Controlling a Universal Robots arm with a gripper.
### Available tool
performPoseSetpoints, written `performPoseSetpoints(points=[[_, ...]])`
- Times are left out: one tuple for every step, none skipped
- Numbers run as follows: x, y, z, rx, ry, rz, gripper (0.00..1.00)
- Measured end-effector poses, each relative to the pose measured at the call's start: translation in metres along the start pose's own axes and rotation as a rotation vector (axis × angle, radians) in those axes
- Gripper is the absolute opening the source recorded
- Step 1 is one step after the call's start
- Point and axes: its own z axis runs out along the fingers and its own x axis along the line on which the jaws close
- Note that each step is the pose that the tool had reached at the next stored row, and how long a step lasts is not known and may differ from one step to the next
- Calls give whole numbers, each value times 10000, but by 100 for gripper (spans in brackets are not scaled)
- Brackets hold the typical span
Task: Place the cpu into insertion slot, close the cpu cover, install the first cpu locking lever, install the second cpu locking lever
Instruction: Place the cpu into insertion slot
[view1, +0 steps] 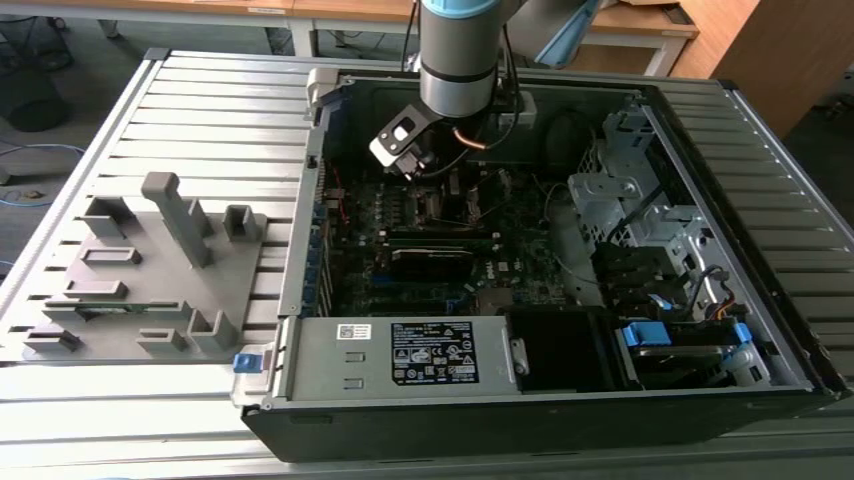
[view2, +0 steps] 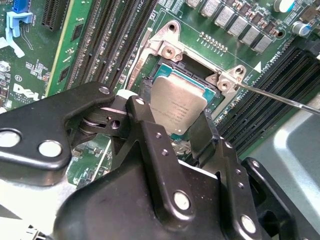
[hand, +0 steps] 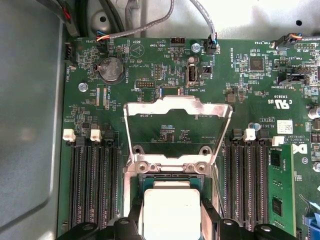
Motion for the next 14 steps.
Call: performPoseSetpoints(points=[[1, 0, 2, -1, 1, 0, 54], [2, 1, 5, -4, 6, 1, 54], [2, 0, 5, -3, 5, 0, 54], [2, 0, 5, -3, 3, 0, 54], [3, 0, 6, -3, 3, 0, 54], [3, 0, 6, -3, 3, 0, 54], [3, 0, 7, -4, 4, 0, 54], [3, 0, 7, -4, 5, 0, 54], [3, 0, 7, -4, 5, 1, 54], [3, 0, 8, -4, 5, 1, 54], [3, 0, 8, -4, 5, 1, 54], [3, 0, 8, -4, 5, 0, 54], [3, 0, 8, -4, 6, 0, 54], [3, 0, 8, -4, 5, 0, 54]])
